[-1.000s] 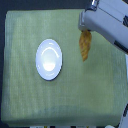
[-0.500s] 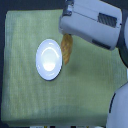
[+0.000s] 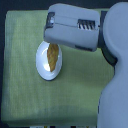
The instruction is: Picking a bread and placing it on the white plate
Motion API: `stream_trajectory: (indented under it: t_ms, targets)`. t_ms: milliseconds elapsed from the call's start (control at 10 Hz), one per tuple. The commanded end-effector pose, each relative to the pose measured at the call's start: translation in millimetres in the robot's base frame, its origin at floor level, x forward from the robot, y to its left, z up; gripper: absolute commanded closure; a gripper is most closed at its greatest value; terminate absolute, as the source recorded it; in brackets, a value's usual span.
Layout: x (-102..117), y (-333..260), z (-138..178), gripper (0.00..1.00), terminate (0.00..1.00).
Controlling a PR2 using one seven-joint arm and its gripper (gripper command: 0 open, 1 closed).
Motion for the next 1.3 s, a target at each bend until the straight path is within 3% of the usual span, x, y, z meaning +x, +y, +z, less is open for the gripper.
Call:
stream_trajectory:
  t_ms: [0,600,700,1200]
  targets:
    - [-29,44,-26,1.0,0.0]
    - [-21,51,-35,1.0,0.0]
    - [-23,53,-37,0.0,0.0]
    - [-19,48,-40,0.0,0.0]
